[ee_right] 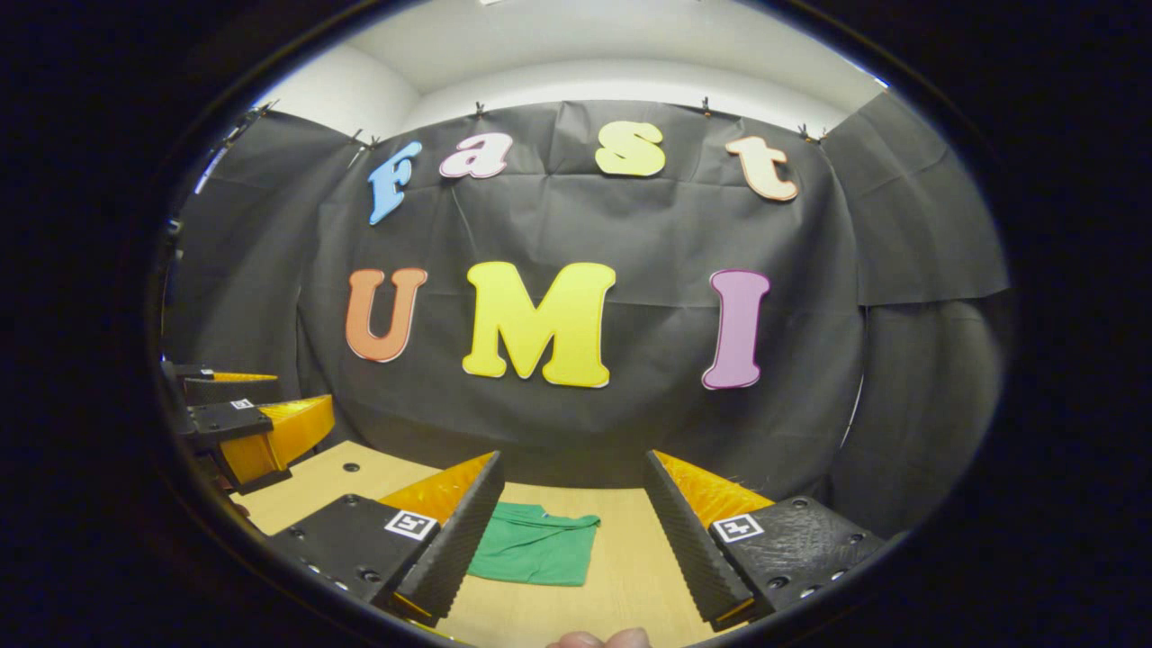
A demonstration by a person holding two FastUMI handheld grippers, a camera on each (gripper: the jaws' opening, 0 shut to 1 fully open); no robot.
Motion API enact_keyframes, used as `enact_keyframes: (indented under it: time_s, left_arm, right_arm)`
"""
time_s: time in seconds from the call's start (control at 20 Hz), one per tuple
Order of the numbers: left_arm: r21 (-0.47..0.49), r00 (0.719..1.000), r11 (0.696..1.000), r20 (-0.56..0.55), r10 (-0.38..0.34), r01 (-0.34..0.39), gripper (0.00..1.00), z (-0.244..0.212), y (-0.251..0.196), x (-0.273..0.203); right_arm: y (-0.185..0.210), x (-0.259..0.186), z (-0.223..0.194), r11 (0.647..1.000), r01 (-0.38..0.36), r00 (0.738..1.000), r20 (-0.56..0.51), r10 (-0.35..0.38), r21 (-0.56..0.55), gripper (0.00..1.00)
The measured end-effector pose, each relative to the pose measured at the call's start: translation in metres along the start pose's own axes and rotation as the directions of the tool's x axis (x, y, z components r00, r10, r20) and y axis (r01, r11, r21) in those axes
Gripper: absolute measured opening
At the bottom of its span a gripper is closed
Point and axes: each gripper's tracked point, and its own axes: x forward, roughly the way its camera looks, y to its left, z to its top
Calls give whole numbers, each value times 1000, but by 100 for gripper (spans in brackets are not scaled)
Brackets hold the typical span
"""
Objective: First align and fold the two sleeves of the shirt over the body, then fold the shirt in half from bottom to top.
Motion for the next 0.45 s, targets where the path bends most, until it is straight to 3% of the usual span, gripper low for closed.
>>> enact_keyframes:
  time_s: [0.1,0.15,0.2,0.3,0.35,0.45]
  left_arm:
    - [-2,1000,1000,-3,7,-8,100,-1,1,2]
    - [-2,1000,1000,-3,13,-13,94,-1,1,4]
    - [-1,1000,1000,-1,15,-15,100,-1,2,4]
    - [4,1000,1000,0,16,-16,95,0,1,6]
    - [7,1000,1000,1,15,-15,100,0,1,8]
    - [10,1000,1000,1,10,-10,100,0,-1,11]
  right_arm:
    - [0,1,0,1000,10,1000,7,-10,10,97]
    - [-1,1,2,1000,13,1000,11,-13,15,97]
    - [-3,3,4,1000,15,1000,15,-15,20,97]
    - [-4,8,6,1000,14,1000,18,-14,21,95]
    - [-4,11,6,1000,14,1000,18,-14,20,97]
    - [-3,13,8,1000,12,1000,21,-12,22,95]
